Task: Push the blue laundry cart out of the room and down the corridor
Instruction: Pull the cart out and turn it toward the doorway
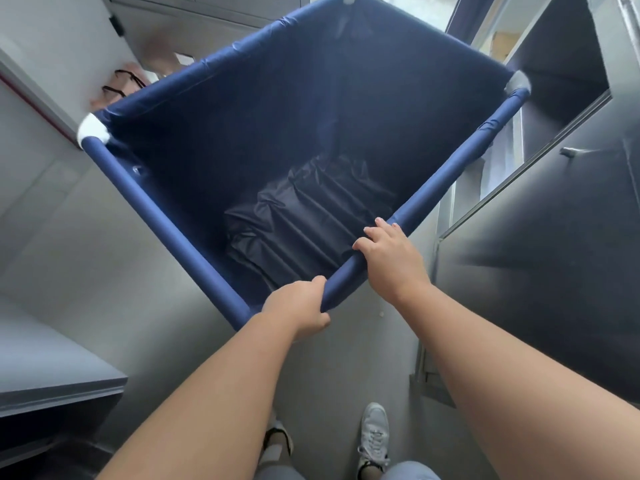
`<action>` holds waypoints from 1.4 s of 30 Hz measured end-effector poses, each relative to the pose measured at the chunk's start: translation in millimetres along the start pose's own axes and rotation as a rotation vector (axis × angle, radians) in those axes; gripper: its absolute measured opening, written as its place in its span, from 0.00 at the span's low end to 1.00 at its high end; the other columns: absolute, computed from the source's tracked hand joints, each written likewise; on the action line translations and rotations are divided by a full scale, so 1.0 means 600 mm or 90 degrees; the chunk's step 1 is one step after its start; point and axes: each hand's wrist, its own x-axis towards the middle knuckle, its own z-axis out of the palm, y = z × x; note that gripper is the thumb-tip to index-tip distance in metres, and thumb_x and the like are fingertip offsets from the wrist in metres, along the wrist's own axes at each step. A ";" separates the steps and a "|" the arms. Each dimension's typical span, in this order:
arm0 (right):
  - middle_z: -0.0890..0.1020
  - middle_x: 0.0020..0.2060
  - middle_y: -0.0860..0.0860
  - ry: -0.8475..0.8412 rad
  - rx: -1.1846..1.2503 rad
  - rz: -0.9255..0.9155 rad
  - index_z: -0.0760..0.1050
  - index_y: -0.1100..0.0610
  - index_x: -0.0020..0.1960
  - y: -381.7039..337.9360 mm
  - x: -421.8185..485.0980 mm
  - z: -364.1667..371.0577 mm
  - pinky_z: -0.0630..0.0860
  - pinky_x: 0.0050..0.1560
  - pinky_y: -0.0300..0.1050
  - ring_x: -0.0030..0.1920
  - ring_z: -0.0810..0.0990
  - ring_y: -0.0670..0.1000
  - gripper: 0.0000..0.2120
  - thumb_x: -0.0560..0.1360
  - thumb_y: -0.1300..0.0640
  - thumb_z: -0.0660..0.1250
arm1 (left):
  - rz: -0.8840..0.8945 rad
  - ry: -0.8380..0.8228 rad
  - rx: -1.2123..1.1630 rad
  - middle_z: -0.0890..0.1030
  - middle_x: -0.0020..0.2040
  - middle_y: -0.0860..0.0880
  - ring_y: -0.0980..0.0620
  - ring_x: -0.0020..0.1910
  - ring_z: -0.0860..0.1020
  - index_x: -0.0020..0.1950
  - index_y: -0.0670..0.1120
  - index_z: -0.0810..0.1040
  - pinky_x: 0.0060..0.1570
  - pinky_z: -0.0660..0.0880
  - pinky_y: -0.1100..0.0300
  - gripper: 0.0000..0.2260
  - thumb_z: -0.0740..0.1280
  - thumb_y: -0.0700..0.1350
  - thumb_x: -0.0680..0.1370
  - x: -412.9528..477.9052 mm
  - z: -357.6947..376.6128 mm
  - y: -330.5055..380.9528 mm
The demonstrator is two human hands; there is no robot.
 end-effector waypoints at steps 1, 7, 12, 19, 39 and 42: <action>0.72 0.69 0.54 0.002 0.005 -0.002 0.74 0.55 0.67 -0.013 0.004 0.002 0.50 0.78 0.52 0.78 0.56 0.57 0.21 0.76 0.67 0.63 | -0.009 0.004 0.007 0.78 0.47 0.49 0.45 0.44 0.77 0.54 0.49 0.67 0.39 0.70 0.51 0.13 0.65 0.52 0.75 -0.002 -0.004 -0.015; 0.76 0.62 0.51 0.006 -0.011 -0.052 0.74 0.53 0.67 -0.100 0.053 0.014 0.50 0.78 0.52 0.73 0.62 0.58 0.22 0.75 0.66 0.62 | -0.052 0.044 0.061 0.79 0.50 0.50 0.45 0.44 0.75 0.58 0.51 0.67 0.39 0.69 0.52 0.14 0.66 0.53 0.76 -0.019 -0.046 -0.118; 0.72 0.70 0.53 -0.004 0.009 -0.126 0.67 0.53 0.75 -0.181 0.109 0.015 0.51 0.78 0.51 0.73 0.63 0.58 0.30 0.75 0.68 0.61 | -0.104 0.082 0.096 0.79 0.53 0.51 0.45 0.48 0.77 0.62 0.51 0.67 0.41 0.70 0.52 0.16 0.66 0.52 0.76 -0.031 -0.086 -0.231; 0.55 0.80 0.55 -0.001 -0.007 -0.096 0.52 0.48 0.80 -0.253 0.161 0.032 0.48 0.79 0.57 0.80 0.49 0.57 0.33 0.80 0.58 0.61 | -0.170 0.214 0.174 0.63 0.76 0.47 0.47 0.72 0.65 0.79 0.48 0.52 0.71 0.64 0.49 0.35 0.66 0.54 0.78 -0.032 -0.126 -0.351; 0.82 0.46 0.49 0.022 -0.012 -0.147 0.75 0.51 0.57 -0.229 0.337 0.004 0.69 0.50 0.49 0.48 0.78 0.55 0.16 0.79 0.40 0.63 | -0.119 0.265 0.121 0.77 0.63 0.53 0.49 0.64 0.72 0.69 0.56 0.69 0.74 0.58 0.45 0.18 0.64 0.56 0.80 0.136 -0.214 -0.297; 0.83 0.51 0.48 -0.015 0.023 -0.200 0.74 0.49 0.64 -0.237 0.363 0.001 0.71 0.50 0.49 0.50 0.80 0.55 0.19 0.79 0.41 0.62 | -0.151 0.277 0.154 0.77 0.59 0.54 0.49 0.65 0.71 0.63 0.55 0.71 0.74 0.58 0.40 0.10 0.63 0.51 0.81 0.134 -0.219 -0.328</action>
